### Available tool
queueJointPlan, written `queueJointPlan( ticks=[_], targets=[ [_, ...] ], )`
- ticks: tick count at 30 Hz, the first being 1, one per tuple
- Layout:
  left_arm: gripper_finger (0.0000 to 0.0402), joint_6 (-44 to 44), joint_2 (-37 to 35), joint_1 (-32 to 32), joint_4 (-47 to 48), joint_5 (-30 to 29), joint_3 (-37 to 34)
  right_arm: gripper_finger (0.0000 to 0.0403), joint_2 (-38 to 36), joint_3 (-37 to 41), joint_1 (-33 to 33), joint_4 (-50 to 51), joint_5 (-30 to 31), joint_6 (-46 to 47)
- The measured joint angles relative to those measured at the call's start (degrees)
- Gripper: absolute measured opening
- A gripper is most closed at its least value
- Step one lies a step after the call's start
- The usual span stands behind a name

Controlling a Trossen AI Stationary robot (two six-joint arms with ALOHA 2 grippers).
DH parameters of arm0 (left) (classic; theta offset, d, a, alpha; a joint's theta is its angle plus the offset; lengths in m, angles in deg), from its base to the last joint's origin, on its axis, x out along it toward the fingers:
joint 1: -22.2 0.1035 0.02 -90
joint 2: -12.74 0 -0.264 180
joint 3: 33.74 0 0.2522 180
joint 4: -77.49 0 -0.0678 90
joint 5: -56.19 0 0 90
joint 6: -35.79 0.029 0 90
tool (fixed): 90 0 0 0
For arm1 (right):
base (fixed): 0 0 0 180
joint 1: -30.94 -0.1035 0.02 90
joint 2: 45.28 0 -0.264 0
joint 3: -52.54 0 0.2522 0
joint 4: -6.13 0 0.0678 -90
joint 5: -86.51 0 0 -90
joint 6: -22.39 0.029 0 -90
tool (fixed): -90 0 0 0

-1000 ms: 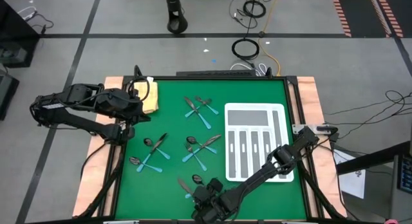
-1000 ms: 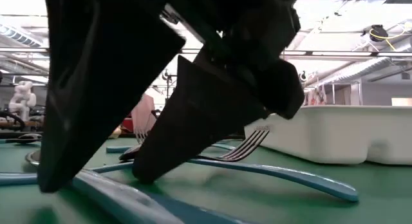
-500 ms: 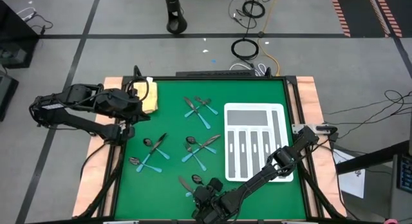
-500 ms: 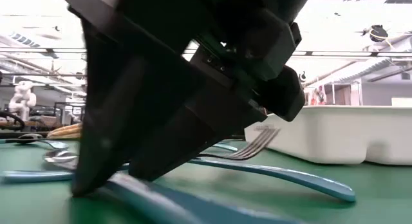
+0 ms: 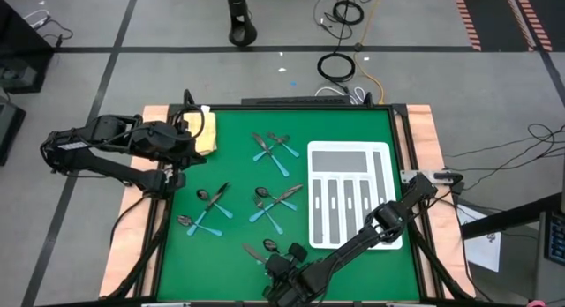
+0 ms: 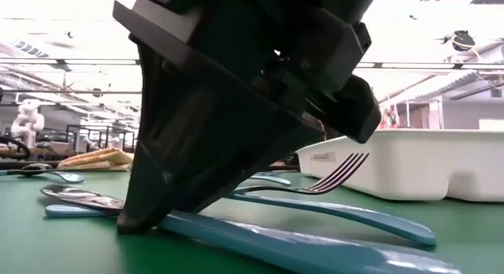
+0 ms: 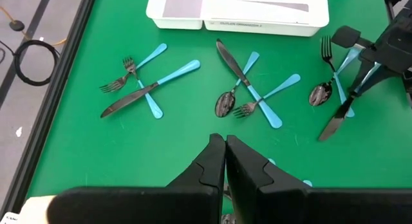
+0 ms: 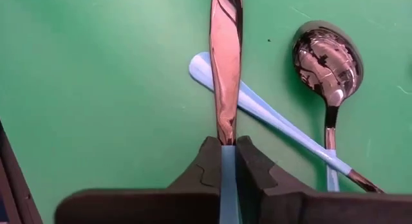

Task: Sort silverware
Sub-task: Put the bottom blue knife into the tray

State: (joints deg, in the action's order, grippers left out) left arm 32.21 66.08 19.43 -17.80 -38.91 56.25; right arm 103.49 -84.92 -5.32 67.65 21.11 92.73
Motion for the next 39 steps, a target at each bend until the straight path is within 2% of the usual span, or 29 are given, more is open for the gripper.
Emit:
queueJointPlan(
  ticks=[8,13,16,20,22,25,27,30,32,33,39],
  targets=[
    [0.0021,0.02,0.0,0.0,-0.16,-0.02,0.0,0.0001,1.0,-10.88,0.69,5.37,5.23,1.94],
    [0.0021,0.02,0.0,0.0,-0.18,-0.02,0.0,0.0,-2.24,-10.58,0.99,6.95,11.74,7.83],
    [0.0021,0.02,-0.02,0.0,-0.2,-0.02,0.0,0.0,-4.34,-10.56,0.95,15.33,15.81,17.51],
    [0.0021,-0.07,-0.02,0.0,-0.21,-0.02,0.0,0.0,-7.52,-10.65,0.76,34.93,18.4,38.76],
    [0.0021,-0.09,-0.02,0.0,-0.34,-0.02,0.0,0.0,-8.28,-10.54,0.74,42.96,17.45,47.65],
    [0.0021,-0.09,0.0,0.0,-1.6,-0.02,0.0,0.0,-11.3,-6.7,1.66,41.34,15.93,43.99],
    [0.0021,-0.04,-0.07,0.0,-2.84,-0.01,0.0,0.0,-12.04,-5.52,2.78,42.68,12.12,45.26],
    [0.0021,-0.04,0.04,0.0,-3.58,0.0,-0.02,0.0,-13.13,-1.12,3.06,41.94,13.02,47.71],
    [0.0021,-0.04,0.04,0.0,-3.59,0.0,-0.02,0.0,-14.21,0.8,3.13,42.15,9.37,48.52],
    [0.0021,-0.04,0.07,0.0,-3.55,0.0,-0.02,0.0,-15.54,2.31,3.05,41.73,7.85,48.59],
    [0.0021,-0.02,0.04,0.0,-3.55,0.02,-0.02,0.0,-28.8,14.3,2.15,42.13,7.38,49.18]
  ],
)
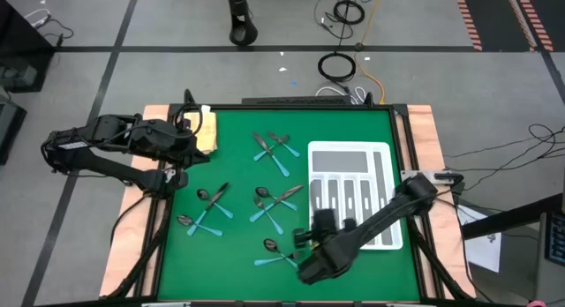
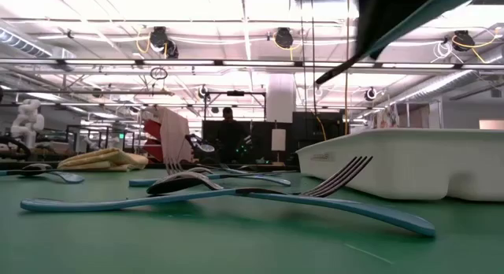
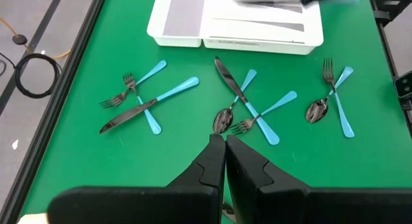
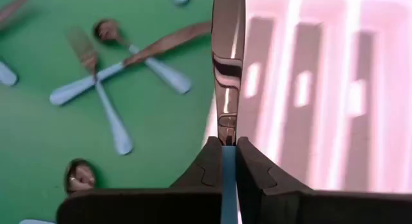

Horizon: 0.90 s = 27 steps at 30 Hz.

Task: Sort silverware
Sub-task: Put the bottom blue knife into the tray

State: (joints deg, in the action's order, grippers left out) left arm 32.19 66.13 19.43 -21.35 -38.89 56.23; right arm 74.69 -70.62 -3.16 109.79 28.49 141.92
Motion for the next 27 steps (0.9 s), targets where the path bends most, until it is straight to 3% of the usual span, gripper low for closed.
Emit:
queueJointPlan(
  ticks=[8,12,19,27],
  targets=[
    [0.0021,-0.36,0.0,0.0,0.0,0.08,0.0,0.0,-24.14,26.55,-0.55,-3.13,-4.58,0.98],
    [0.0021,-0.39,0.0,0.0,0.06,0.13,0.0,0.0,-31.58,38.38,-1.17,-13.98,-5.13,1.33],
    [0.0021,-0.57,0.0,0.0,0.72,0.35,0.0,0.0,-31.81,49.36,-1.99,-24.94,-8.23,1.86],
    [0.0021,-0.64,0.13,0.0,0.33,0.31,0.0,0.0,-31.01,50.32,-1.62,-27.52,-5.51,1.63]
  ],
)
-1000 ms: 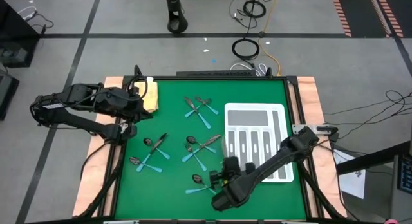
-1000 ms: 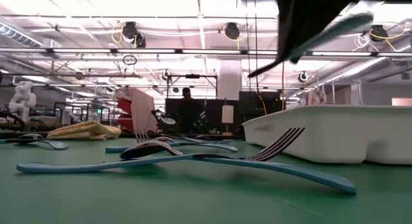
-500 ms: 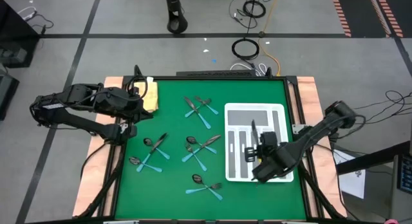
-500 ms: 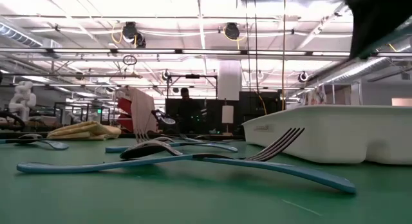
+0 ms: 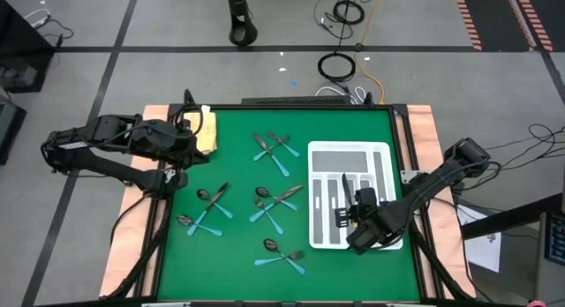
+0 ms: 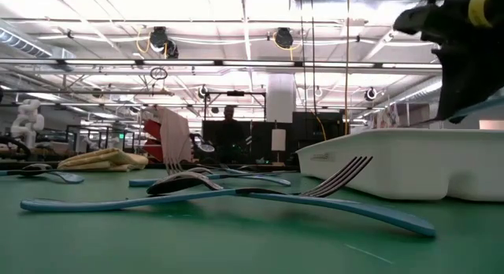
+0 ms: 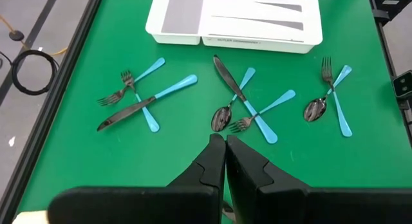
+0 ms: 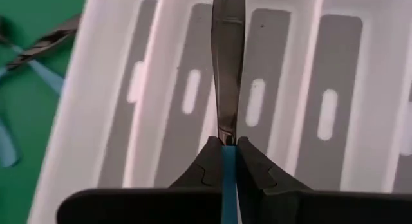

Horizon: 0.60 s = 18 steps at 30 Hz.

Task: Sort silverware
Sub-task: Put the bottom blue knife into the tray

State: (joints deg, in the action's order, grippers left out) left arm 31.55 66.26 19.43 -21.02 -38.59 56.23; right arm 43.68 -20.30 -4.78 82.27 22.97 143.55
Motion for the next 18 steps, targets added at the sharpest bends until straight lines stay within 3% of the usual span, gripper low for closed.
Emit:
queueJointPlan(
  ticks=[5,18],
  targets=[
    [0.0021,-1.44,0.0,0.0,0.02,-0.04,0.0,0.0,1.94,1.32,0.04,-0.59,-2.87,0.32],
    [0.0021,-1.5,0.0,0.0,-0.01,-0.31,0.0,0.0002,2.31,8.73,2.13,-13.25,-3.0,-0.77]
  ],
)
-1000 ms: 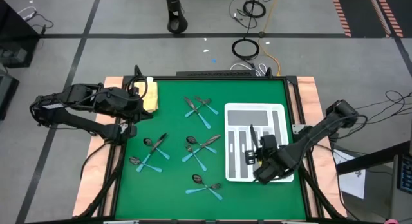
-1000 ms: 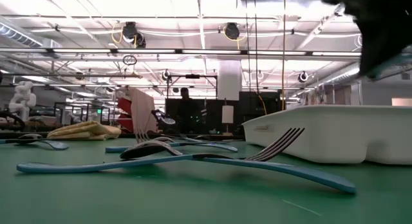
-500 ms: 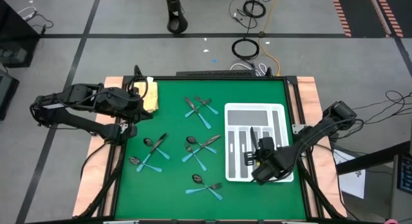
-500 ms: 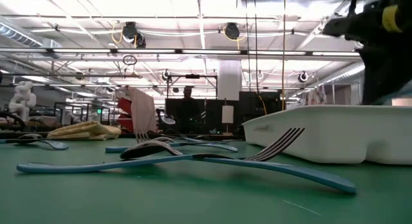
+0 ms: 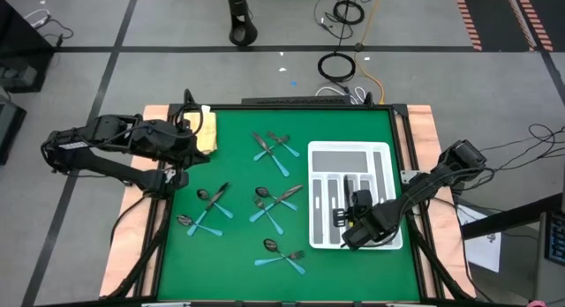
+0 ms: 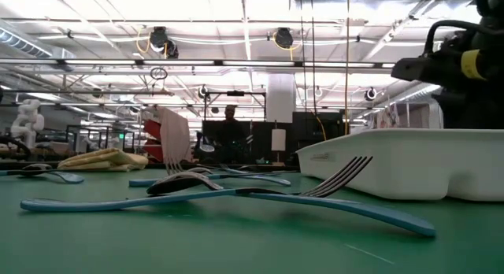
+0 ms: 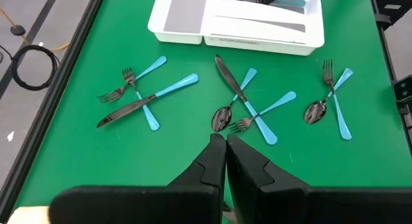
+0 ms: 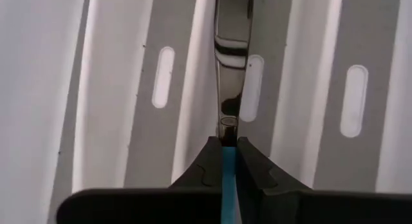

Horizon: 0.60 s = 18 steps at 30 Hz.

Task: Sort silverware
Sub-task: Put the bottom blue knife into the tray, then put the top blue knife into the tray

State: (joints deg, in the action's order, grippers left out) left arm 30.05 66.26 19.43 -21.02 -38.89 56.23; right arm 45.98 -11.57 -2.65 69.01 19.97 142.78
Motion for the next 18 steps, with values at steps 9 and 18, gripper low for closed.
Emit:
queueJointPlan(
  ticks=[9,18],
  targets=[
    [0.0021,-0.02,0.0,0.0,-0.04,0.0,0.0,0.0088,-0.04,-0.62,-0.59,0.44,-2.58,-1.11],
    [0.0021,-1.2,0.08,0.0,-3.44,2.74,-0.25,0.0195,-1.66,-6.25,-1.4,3.6,5.94,-7.61]
  ],
)
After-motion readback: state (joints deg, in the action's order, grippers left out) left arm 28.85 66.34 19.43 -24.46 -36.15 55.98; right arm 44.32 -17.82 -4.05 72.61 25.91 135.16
